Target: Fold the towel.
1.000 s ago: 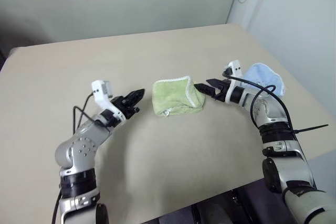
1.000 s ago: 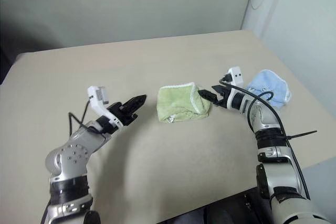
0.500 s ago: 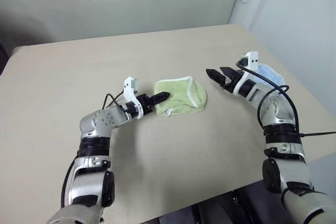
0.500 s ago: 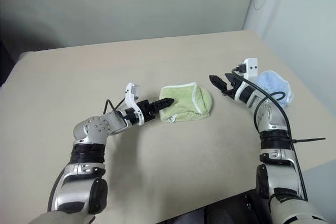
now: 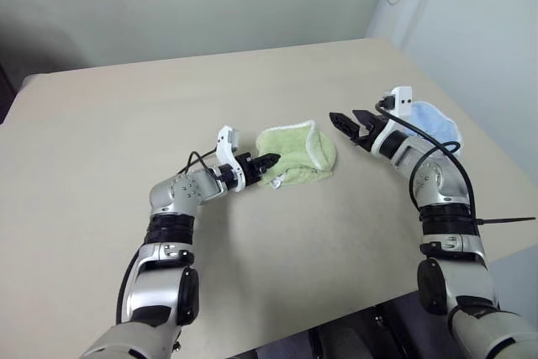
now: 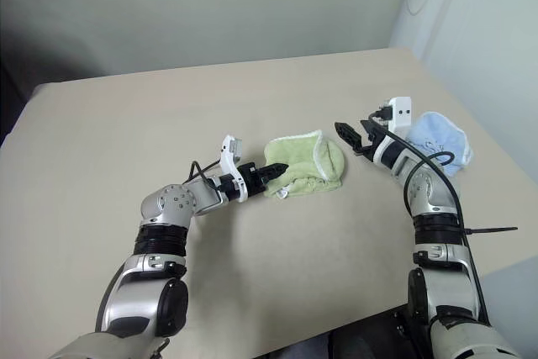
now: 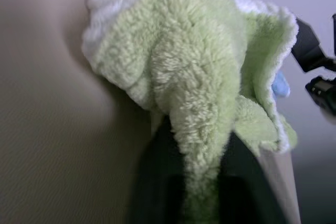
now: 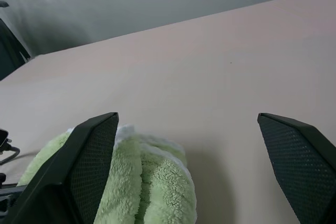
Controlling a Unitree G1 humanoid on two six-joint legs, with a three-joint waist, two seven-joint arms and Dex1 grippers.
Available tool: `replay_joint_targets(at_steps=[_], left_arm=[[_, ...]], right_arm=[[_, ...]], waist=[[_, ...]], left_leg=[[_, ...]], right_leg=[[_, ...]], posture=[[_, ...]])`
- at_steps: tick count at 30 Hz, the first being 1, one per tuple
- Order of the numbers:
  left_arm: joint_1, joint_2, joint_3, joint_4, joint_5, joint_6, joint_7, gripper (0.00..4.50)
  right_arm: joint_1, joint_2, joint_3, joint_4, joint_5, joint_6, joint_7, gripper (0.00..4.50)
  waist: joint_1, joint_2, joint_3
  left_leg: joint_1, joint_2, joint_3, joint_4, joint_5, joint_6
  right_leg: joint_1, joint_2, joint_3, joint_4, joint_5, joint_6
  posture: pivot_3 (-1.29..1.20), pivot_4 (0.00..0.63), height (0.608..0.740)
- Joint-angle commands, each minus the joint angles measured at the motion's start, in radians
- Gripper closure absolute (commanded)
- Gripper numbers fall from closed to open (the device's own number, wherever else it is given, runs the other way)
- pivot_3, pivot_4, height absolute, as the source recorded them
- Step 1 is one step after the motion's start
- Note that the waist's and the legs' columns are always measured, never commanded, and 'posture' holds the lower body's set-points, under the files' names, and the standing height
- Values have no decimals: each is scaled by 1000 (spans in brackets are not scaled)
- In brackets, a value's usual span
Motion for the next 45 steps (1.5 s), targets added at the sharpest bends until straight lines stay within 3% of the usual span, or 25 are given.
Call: replay_joint_targets(at_steps=[1,8,14,16,19,22,28,31,41,45], left_arm=[[8,-15,51,-52,-26,-11,35,4485],[56,-19,269,-216,-142,-12,224,4485],[162,189,565,-378,-228,-39,395,4485],[249,290,663,-395,-214,-61,406,4485],[360,360,784,-366,-233,-79,421,4485],[460,370,904,-299,-268,-79,451,4485],[556,295,946,-306,-318,-90,500,4485],[577,264,959,-329,-364,-107,504,3623],[700,277,984,-389,-502,-135,461,44],[806,305,996,-381,-481,-149,483,44]], right_arm=[[-17,4,-11,-19,11,-25,-7,0],[-18,14,-8,-5,6,-38,-5,0],[-18,11,-8,6,5,-45,1,0],[-19,14,-5,14,6,-46,5,0],[-30,24,2,43,4,-56,12,0],[-49,41,14,80,0,-68,23,0],[-78,55,37,126,-9,-89,48,0],[-78,60,48,129,-11,-92,56,0],[-41,70,54,81,-2,-74,54,0],[-26,66,49,63,4,-64,54,0]], waist=[[-2,0,0],[-25,0,0],[-65,0,0],[-70,0,0],[-71,0,0],[-67,0,0],[-45,-1,0],[-45,-1,0],[-51,-1,0],[-57,-1,0]], left_leg=[[0,0,0,0,0,0],[0,0,0,0,0,0],[2,2,0,-2,0,0],[2,2,-1,-4,0,0],[2,2,-2,-6,0,0],[2,0,-2,-13,0,0],[2,1,-4,-12,0,1],[2,1,-3,-10,0,1],[4,1,0,-12,0,0],[5,2,0,-12,-1,0]], right_leg=[[0,0,0,0,0,0],[-1,0,1,-1,0,0],[-3,4,4,-4,0,-1],[-4,5,4,-7,1,-1],[-5,4,4,-9,1,-1],[-6,2,4,-9,1,-1],[-4,2,0,-9,4,-7],[-3,2,0,-8,5,-8],[-4,4,0,-8,5,-9],[-4,4,0,-9,5,-9]], posture=[[0,150,740],[0,150,740],[0,150,740],[0,150,740],[0,150,740],[0,150,740],[0,150,740],[0,150,740],[0,150,740],[0,150,740]])
